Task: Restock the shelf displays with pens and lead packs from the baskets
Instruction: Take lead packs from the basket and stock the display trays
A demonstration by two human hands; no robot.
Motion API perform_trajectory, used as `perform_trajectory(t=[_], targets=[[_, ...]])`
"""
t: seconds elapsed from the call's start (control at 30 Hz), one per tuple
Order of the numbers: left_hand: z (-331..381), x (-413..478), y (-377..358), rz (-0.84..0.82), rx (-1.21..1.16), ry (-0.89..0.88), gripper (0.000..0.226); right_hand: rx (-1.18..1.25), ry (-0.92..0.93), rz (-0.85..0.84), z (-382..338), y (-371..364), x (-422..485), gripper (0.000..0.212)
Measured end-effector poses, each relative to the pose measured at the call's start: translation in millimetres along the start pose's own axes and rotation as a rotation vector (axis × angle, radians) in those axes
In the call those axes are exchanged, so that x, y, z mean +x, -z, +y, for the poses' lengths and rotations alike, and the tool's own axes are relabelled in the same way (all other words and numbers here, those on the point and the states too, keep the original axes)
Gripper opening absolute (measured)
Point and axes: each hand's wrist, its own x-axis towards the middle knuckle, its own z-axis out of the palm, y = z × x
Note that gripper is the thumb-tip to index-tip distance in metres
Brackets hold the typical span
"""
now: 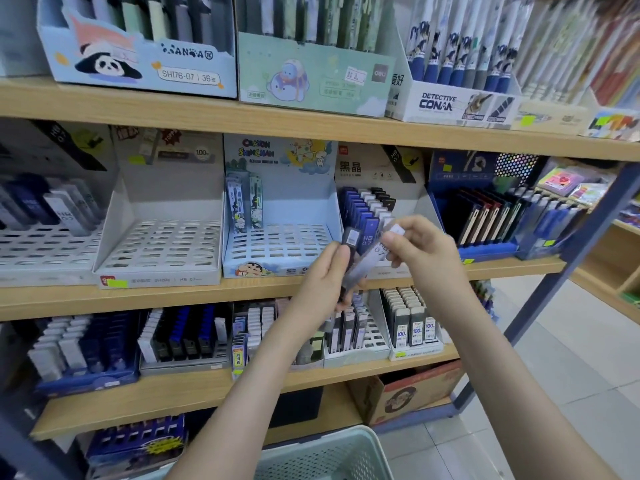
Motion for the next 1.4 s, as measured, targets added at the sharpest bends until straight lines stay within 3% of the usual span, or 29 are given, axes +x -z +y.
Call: perform_trajectory(t=[0.17,0.4,0.57,0.97,1.17,1.3,1.4], targets=[[6,7,4,0.128,-0.022,-0.078,0.025,0.061,0.084,0.223,12,46,21,0.009],[11,32,-6,0.073,0.038,-0.104,0.021,-0.078,0.117,0.247,42,63,65,0.012],[23,50,-7,0.101,-0.006,-0.204,0.023,-0.302,0.110,0.206,63,63,101,0.024],[27,66,-3,0.139,-0.046,-0.230,0.025,-0.307,0.054,0.076,78,50,140,0.023],[24,68,1,0.157,-0.056,-0.219,0.025,-0.356,-0.059,0.007,72,45,158,0.021],[23,70,2,0.160,-0.057,-0.216,0.025,-0.555,0.031,-0.060,70,38,158,0.016],[23,71,4,0.161,-0.069,-0.217,0.025,-0.549,0.064,-0.042,72,38,155,0.017]])
